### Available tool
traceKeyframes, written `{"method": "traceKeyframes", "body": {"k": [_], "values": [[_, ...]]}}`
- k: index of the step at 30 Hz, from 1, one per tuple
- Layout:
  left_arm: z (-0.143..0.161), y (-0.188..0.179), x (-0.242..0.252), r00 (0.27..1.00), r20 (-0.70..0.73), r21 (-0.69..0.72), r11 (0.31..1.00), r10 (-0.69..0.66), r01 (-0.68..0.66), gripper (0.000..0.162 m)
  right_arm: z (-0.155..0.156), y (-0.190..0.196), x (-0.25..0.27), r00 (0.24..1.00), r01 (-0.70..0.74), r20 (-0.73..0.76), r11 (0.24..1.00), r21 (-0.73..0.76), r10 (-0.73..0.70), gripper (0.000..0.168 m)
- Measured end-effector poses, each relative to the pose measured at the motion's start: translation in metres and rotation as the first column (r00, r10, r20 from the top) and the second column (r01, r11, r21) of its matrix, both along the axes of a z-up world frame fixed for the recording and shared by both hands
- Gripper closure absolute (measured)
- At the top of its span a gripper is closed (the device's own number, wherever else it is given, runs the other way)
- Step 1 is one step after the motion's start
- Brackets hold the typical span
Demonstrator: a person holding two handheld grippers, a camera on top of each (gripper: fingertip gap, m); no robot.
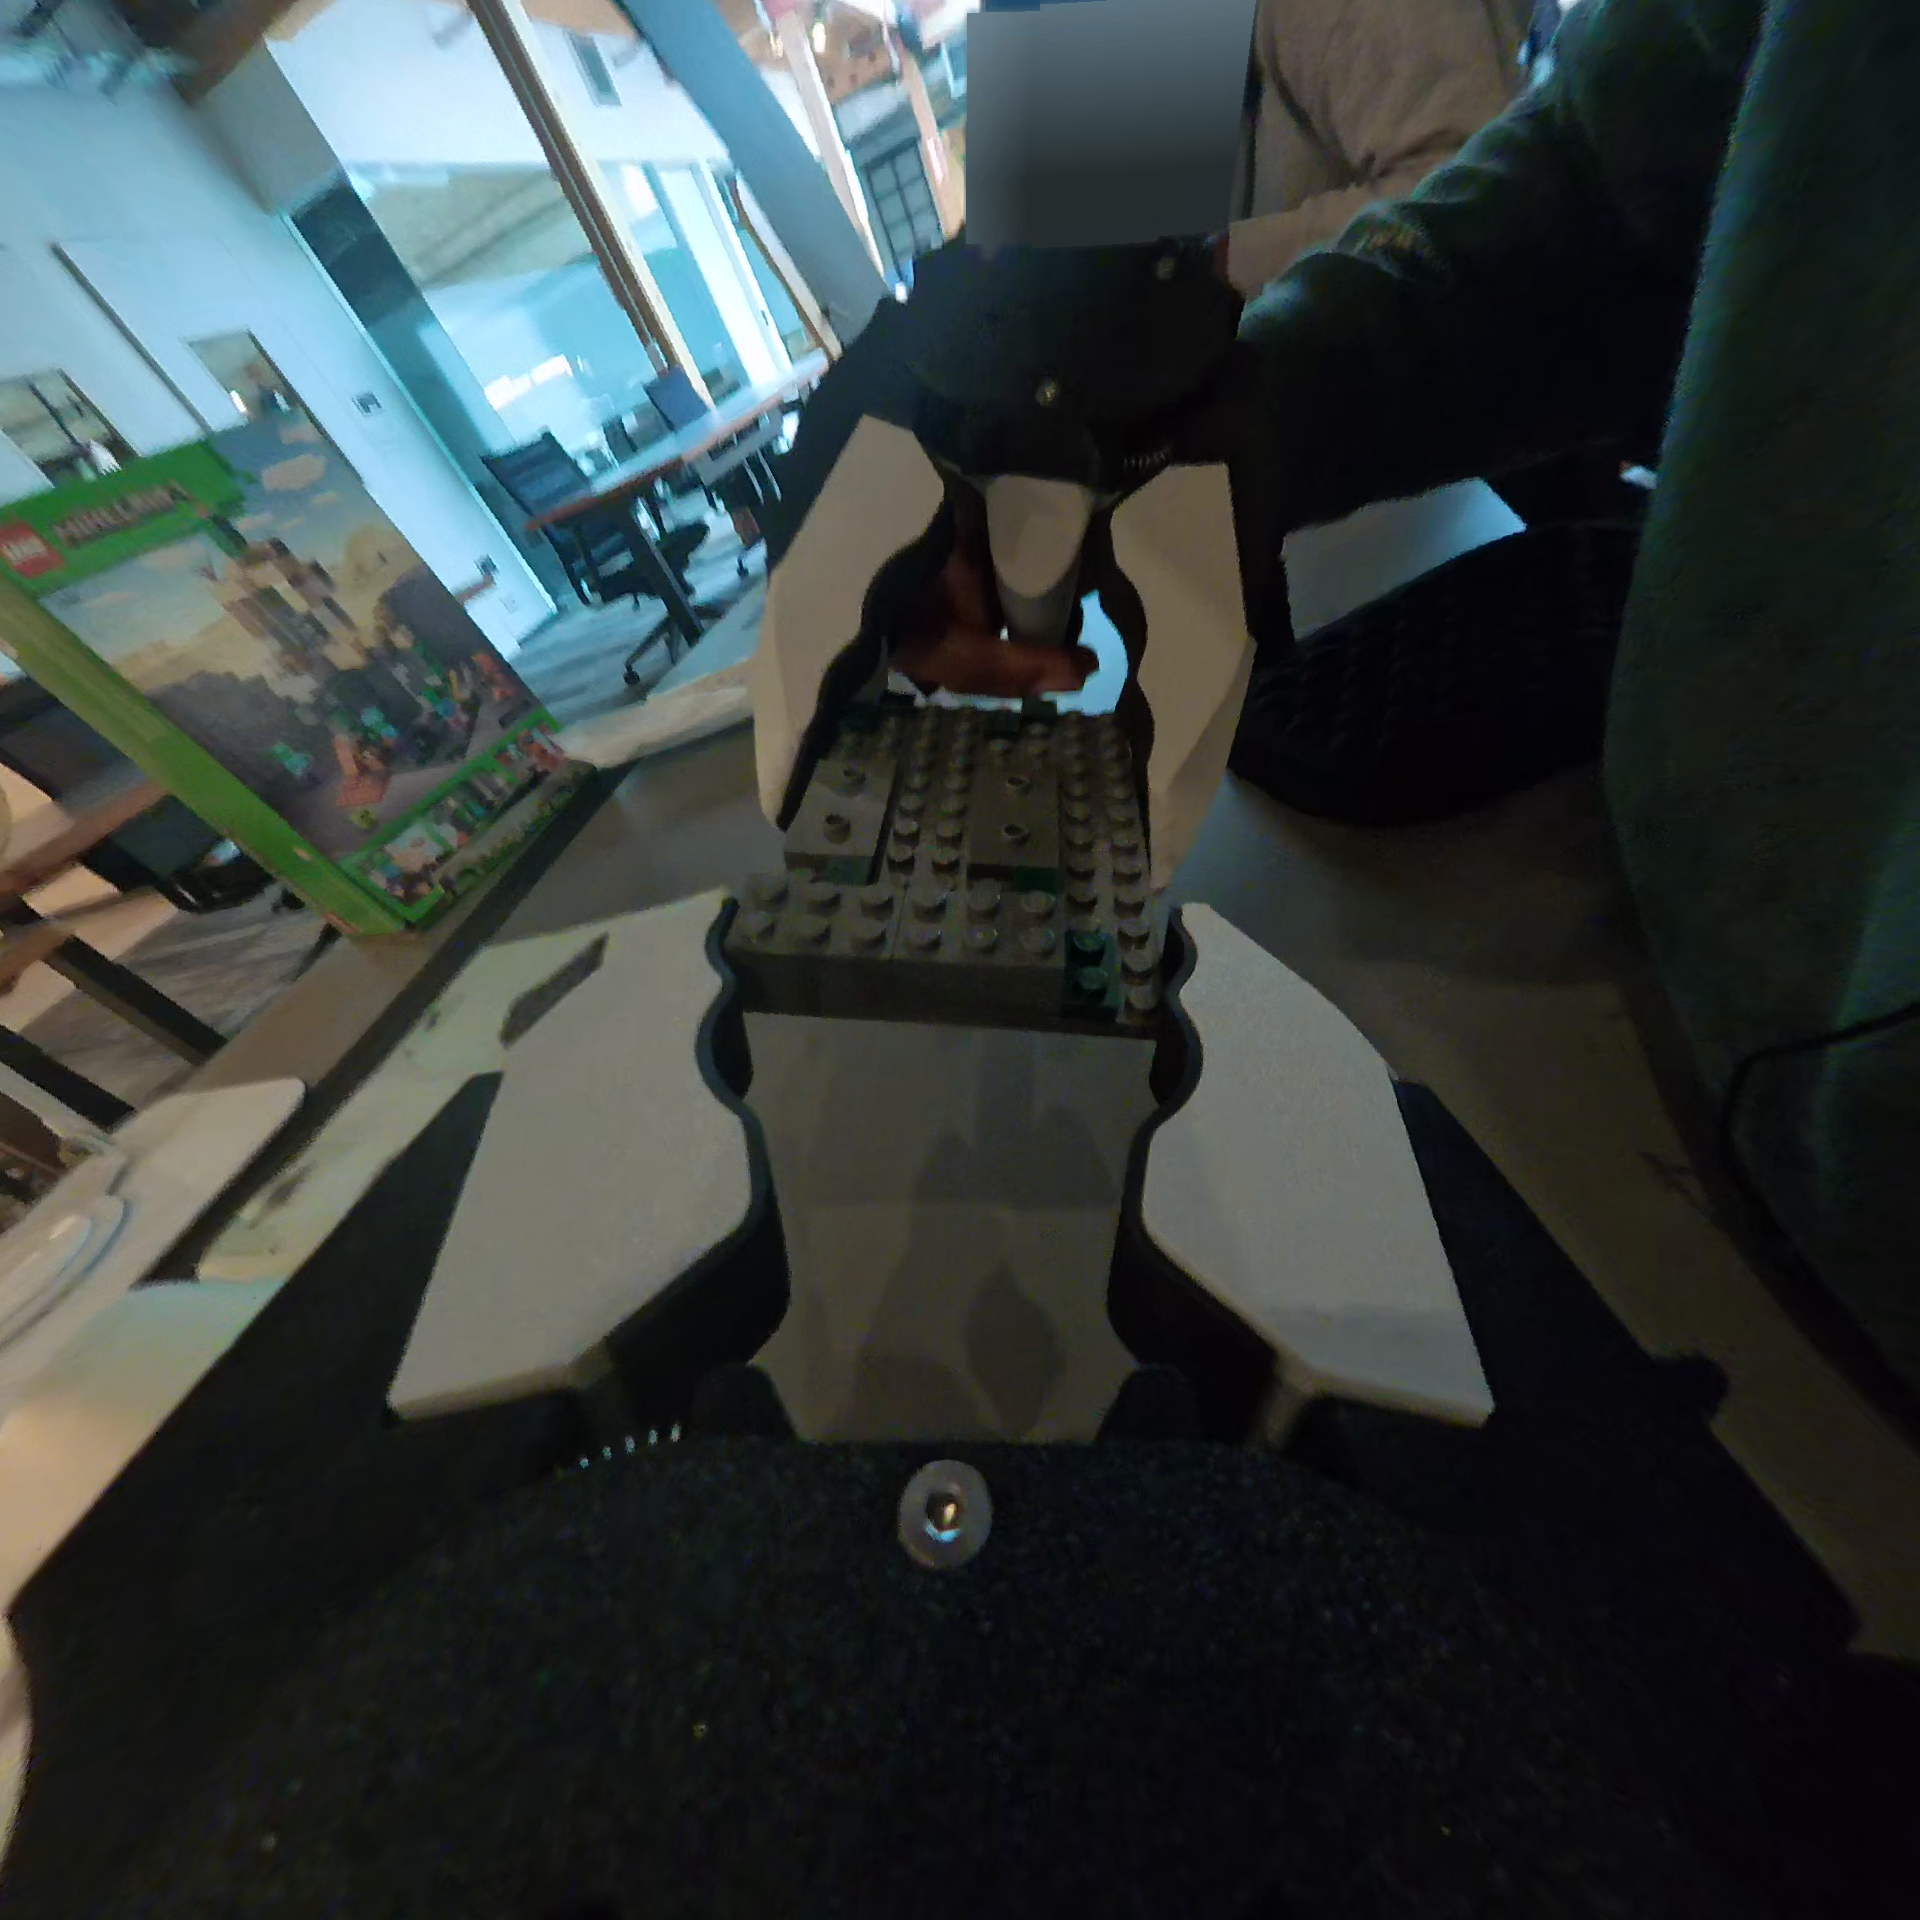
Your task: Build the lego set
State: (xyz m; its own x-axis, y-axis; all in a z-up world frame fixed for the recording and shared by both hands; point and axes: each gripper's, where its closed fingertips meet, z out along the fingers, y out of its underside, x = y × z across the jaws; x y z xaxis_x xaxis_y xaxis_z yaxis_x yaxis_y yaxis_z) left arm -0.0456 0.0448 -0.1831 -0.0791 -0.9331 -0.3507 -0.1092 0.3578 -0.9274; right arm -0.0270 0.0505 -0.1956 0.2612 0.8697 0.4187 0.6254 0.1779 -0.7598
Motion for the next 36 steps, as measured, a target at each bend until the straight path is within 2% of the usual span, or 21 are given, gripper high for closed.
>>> {"method": "traceKeyframes", "body": {"k": [4, 8, 15, 19, 24, 28, 30, 33, 36], "values": [[-0.019, 0.009, 0.004, 0.994, -0.107, -0.111, 0.994, 0.013, -0.025, 0.086, -0.018, 0.006, 0.005, 0.999, 0.026, -0.03, 0.991, -0.132, -0.03, 0.092], [-0.037, 0.027, 0.001, 0.974, -0.21, -0.143, 0.983, 0.087, -0.119, 0.081, -0.047, 0.019, 0.015, 0.993, 0.068, -0.07, 0.952, -0.297, -0.093, 0.091], [-0.049, 0.051, -0.007, 0.942, -0.275, -0.142, 0.961, 0.193, -0.238, 0.085, -0.081, 0.053, 0.033, 0.978, 0.202, 0.02, 0.91, -0.363, -0.209, 0.091], [-0.054, 0.055, -0.007, 0.928, -0.3, -0.127, 0.955, 0.222, -0.269, 0.088, -0.088, 0.067, 0.034, 0.97, 0.244, 0.068, 0.904, -0.35, -0.235, 0.091], [-0.061, 0.059, -0.005, 0.914, -0.327, -0.139, 0.945, 0.24, -0.297, 0.092, -0.089, 0.087, 0.051, 0.906, 0.418, 0.099, 0.833, -0.364, -0.411, 0.091], [-0.065, 0.06, -0.006, 0.903, -0.347, -0.131, 0.941, 0.252, -0.313, 0.093, -0.092, 0.091, 0.075, 0.775, 0.607, 0.124, 0.676, -0.418, -0.62, 0.091], [-0.067, 0.061, -0.006, 0.897, -0.36, -0.131, 0.938, 0.256, -0.321, 0.093, -0.092, 0.086, 0.08, 0.727, 0.654, 0.124, 0.625, -0.425, -0.676, 0.091], [-0.068, 0.061, -0.007, 0.896, -0.363, -0.14, 0.936, 0.256, -0.324, 0.094, -0.088, 0.067, 0.07, 0.715, 0.641, 0.084, 0.603, -0.474, -0.694, 0.079], [-0.069, 0.06, -0.007, 0.899, -0.361, -0.143, 0.937, 0.249, -0.318, 0.094, -0.07, 0.05, 0.057, 0.763, 0.552, -0.01, 0.66, -0.51, -0.646, 0.076]]}}
